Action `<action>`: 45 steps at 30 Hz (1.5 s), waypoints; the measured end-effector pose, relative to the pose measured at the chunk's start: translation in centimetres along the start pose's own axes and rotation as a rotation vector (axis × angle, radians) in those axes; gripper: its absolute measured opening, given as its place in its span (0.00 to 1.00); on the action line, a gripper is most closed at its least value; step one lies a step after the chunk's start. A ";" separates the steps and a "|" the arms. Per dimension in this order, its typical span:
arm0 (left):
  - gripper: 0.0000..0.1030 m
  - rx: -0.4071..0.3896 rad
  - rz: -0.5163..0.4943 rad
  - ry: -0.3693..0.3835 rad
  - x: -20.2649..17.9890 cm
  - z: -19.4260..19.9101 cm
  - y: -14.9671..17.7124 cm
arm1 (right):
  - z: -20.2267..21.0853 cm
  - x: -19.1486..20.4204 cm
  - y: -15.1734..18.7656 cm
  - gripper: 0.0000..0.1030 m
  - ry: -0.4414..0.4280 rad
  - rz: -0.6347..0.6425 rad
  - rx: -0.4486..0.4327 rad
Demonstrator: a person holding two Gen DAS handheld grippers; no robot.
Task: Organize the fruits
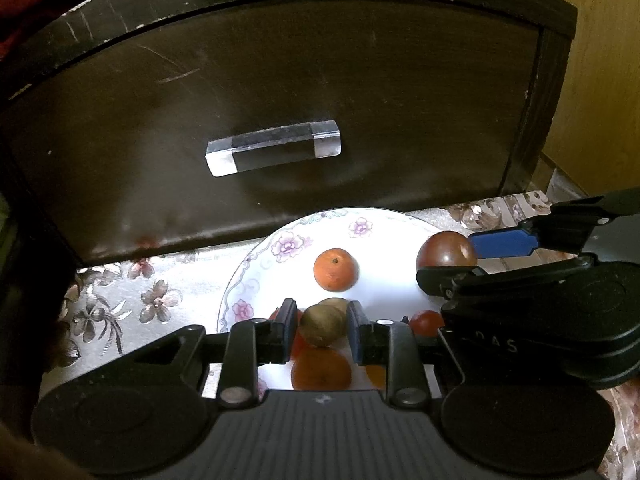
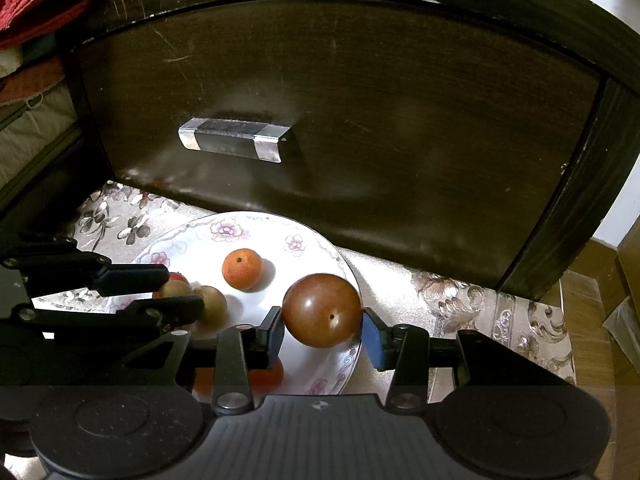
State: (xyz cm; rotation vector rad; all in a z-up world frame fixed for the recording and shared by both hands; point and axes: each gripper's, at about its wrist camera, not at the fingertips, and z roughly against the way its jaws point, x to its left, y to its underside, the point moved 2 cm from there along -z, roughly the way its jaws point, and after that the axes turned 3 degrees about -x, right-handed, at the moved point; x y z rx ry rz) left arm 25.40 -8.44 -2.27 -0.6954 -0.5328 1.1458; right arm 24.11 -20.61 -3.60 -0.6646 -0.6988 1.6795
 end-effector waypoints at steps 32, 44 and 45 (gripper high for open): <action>0.46 -0.037 0.034 -0.012 -0.6 3.7 0.8 | 3.9 -0.6 0.5 0.52 0.037 -0.065 -0.045; 0.56 -0.015 0.026 -0.035 -2.5 7.4 4.3 | 7.6 0.2 3.6 0.53 0.043 -0.104 -0.017; 0.56 -0.014 0.025 -0.041 -2.7 7.8 4.6 | 8.0 0.3 3.9 0.53 0.043 -0.108 -0.016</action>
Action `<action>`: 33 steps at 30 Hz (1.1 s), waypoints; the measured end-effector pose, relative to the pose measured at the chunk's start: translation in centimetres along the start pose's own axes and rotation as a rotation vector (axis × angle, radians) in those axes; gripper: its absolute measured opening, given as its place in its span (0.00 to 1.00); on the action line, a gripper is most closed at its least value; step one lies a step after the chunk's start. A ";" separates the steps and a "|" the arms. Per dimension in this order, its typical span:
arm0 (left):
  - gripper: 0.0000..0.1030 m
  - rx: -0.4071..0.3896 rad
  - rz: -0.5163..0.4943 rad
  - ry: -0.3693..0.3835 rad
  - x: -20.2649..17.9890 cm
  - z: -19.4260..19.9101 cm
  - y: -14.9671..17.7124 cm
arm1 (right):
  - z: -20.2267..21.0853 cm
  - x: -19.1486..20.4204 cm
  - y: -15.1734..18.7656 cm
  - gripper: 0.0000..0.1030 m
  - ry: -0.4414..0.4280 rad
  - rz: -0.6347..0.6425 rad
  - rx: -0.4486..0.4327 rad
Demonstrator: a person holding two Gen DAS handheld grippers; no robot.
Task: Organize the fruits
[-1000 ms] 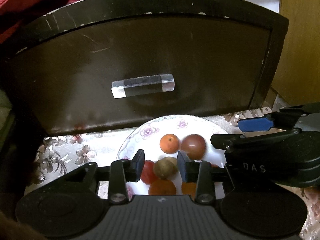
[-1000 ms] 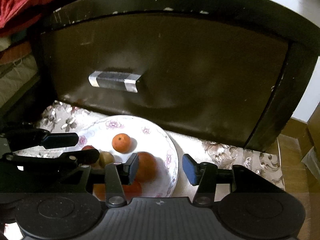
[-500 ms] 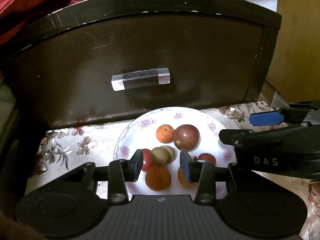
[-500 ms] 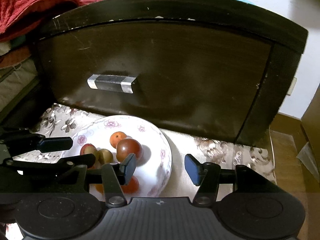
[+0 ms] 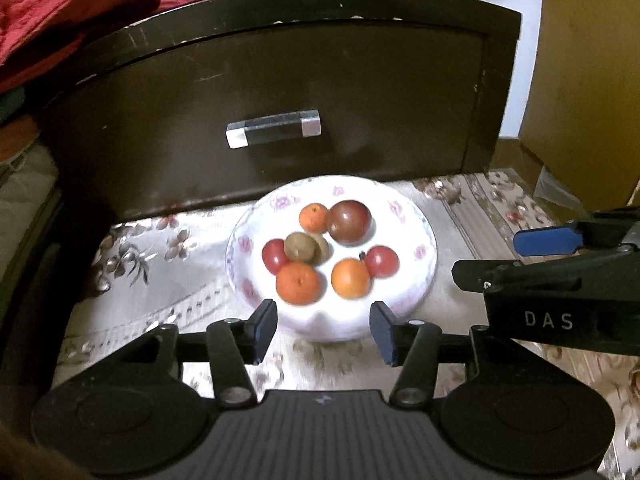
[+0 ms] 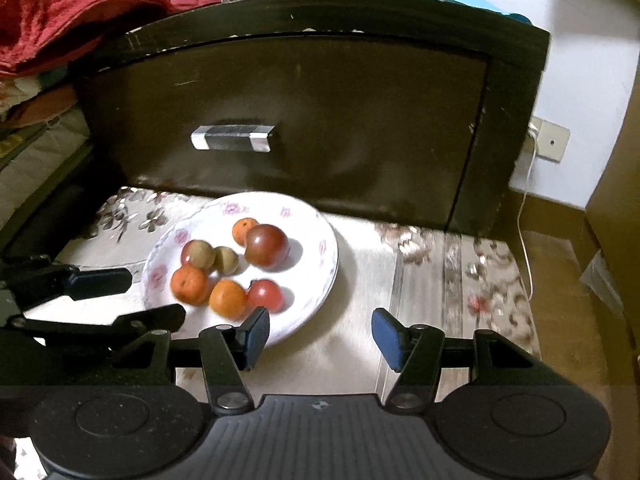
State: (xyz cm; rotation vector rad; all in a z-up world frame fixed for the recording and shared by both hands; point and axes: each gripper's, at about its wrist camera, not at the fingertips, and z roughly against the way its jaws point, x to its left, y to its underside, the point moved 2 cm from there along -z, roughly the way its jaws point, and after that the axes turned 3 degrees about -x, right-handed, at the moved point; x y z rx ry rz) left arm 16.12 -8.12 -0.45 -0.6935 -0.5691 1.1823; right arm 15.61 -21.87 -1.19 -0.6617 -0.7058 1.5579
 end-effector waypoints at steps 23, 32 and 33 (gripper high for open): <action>0.86 0.011 0.066 -0.115 -0.3 5.1 4.1 | 5.8 1.5 4.5 0.53 -0.021 -0.032 0.004; 0.90 0.033 0.094 -0.138 -0.1 6.1 5.7 | 6.8 2.2 5.6 0.53 -0.034 -0.025 0.022; 0.90 0.035 0.097 -0.139 -0.1 6.3 5.8 | 6.9 2.4 5.7 0.53 -0.034 -0.020 0.024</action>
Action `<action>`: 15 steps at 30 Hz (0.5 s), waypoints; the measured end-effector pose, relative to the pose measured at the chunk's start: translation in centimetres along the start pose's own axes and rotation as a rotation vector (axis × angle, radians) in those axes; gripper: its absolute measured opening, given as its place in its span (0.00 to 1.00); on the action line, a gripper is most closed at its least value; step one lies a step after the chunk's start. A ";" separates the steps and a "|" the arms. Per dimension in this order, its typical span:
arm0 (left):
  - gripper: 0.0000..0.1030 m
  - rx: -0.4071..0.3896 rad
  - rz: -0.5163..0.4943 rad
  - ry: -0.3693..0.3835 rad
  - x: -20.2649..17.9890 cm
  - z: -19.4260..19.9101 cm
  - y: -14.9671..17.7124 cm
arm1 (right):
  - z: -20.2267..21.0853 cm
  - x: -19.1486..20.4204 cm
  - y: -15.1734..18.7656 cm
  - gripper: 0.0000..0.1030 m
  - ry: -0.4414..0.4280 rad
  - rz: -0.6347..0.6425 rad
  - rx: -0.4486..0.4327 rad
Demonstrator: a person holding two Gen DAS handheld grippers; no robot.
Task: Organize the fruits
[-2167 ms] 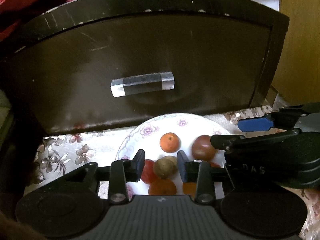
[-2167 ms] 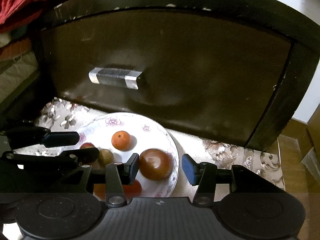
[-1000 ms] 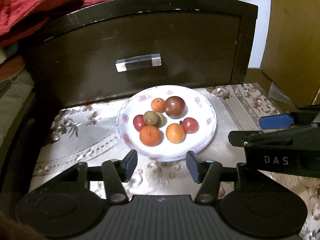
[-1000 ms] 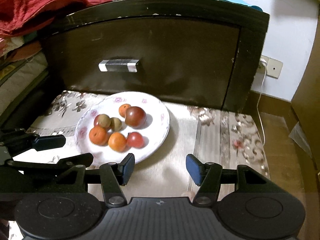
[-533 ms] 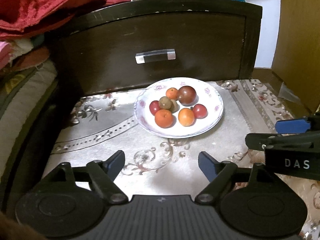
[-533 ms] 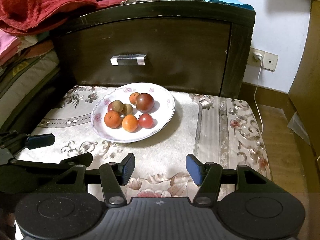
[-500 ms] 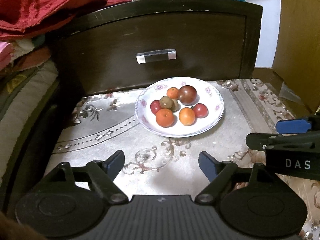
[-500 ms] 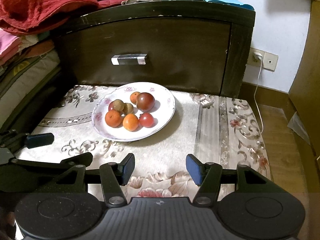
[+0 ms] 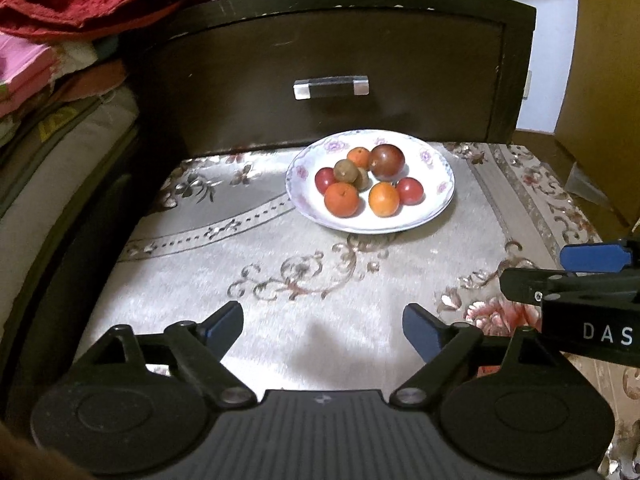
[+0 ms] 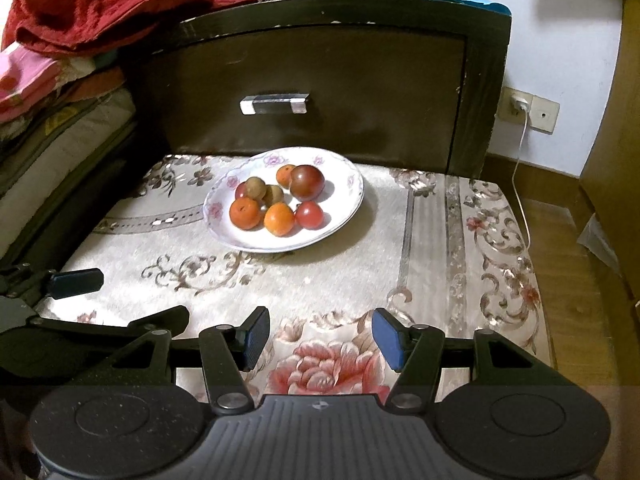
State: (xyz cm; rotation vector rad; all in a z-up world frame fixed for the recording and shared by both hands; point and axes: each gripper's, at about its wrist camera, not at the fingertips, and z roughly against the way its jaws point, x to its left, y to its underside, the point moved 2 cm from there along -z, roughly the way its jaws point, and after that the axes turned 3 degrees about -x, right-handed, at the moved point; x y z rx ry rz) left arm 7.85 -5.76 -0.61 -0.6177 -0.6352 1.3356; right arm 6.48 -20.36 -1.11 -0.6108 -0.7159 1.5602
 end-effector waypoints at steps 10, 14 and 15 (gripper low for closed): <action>0.91 0.011 0.028 -0.001 0.6 1.5 1.5 | 1.3 0.9 1.0 0.53 -0.011 0.007 0.004; 0.91 0.014 0.025 -0.007 0.6 2.0 2.0 | 1.7 1.3 1.6 0.53 -0.011 0.013 0.011; 0.91 0.013 0.027 -0.007 0.6 2.1 2.1 | 1.8 1.4 1.7 0.53 -0.011 0.014 0.012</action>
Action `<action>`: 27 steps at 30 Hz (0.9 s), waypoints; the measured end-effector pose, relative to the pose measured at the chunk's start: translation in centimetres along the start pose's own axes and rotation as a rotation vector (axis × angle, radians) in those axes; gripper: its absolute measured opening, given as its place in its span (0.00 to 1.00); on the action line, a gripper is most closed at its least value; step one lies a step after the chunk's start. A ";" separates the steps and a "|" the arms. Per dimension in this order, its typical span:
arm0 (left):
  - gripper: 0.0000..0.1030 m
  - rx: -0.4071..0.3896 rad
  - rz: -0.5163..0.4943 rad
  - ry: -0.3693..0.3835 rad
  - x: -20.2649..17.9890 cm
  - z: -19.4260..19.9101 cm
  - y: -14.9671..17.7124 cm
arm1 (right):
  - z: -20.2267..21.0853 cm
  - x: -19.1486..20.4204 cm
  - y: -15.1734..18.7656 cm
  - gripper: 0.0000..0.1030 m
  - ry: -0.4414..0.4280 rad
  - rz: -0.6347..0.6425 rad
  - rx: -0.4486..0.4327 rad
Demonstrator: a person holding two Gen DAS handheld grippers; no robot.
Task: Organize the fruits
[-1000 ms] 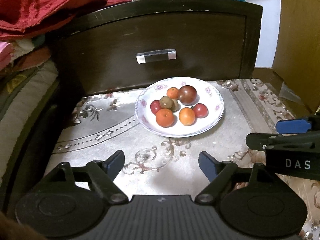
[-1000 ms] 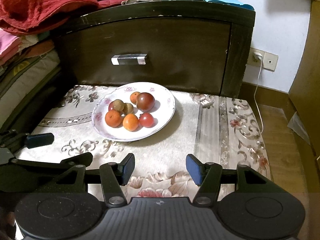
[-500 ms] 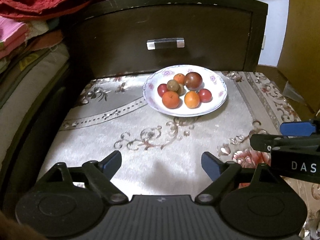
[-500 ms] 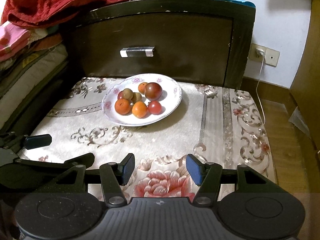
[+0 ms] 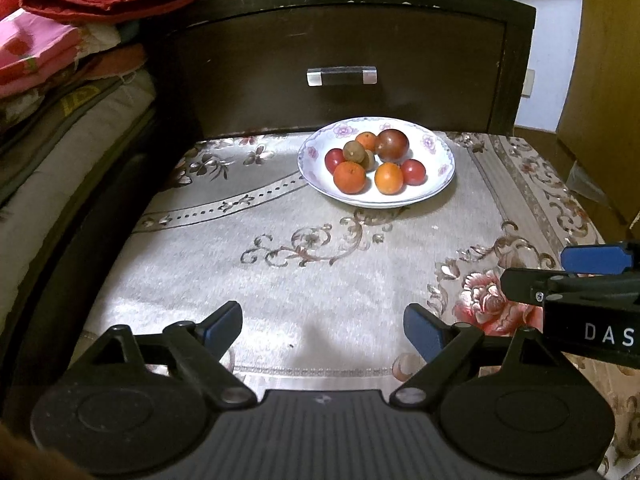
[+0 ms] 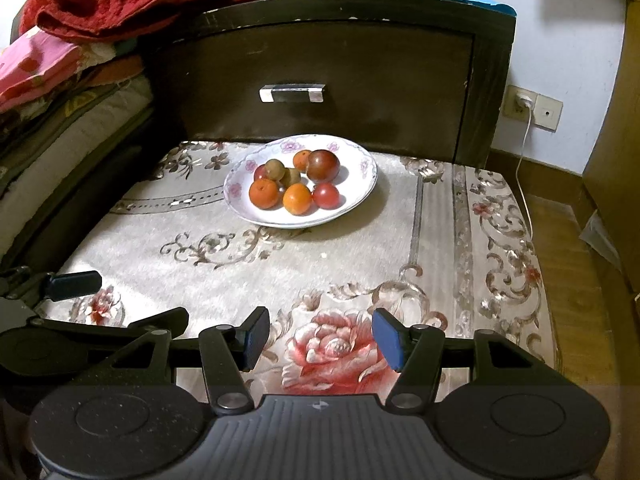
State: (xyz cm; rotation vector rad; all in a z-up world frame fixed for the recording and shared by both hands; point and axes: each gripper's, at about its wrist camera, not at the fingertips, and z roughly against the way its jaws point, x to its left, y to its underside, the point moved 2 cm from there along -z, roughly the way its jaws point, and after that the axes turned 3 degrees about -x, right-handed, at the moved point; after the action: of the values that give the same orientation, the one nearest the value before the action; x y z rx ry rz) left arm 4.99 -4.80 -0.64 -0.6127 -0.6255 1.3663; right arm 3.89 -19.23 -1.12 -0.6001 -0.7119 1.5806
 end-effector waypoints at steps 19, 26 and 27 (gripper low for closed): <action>0.91 0.010 -0.016 -0.009 0.2 0.5 1.1 | 0.5 0.7 1.2 0.53 0.006 0.001 0.020; 0.91 -0.002 -0.020 -0.015 0.3 0.6 1.3 | 0.5 0.8 1.2 0.53 0.006 -0.001 0.019; 0.91 -0.003 -0.019 -0.016 0.3 0.6 1.3 | 0.5 0.8 1.2 0.53 0.006 -0.001 0.019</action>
State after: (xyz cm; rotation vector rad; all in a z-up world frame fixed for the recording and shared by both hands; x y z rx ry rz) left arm 3.70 -4.37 -1.15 -0.5970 -0.6448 1.3535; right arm 2.65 -18.60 -1.65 -0.5908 -0.6920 1.5824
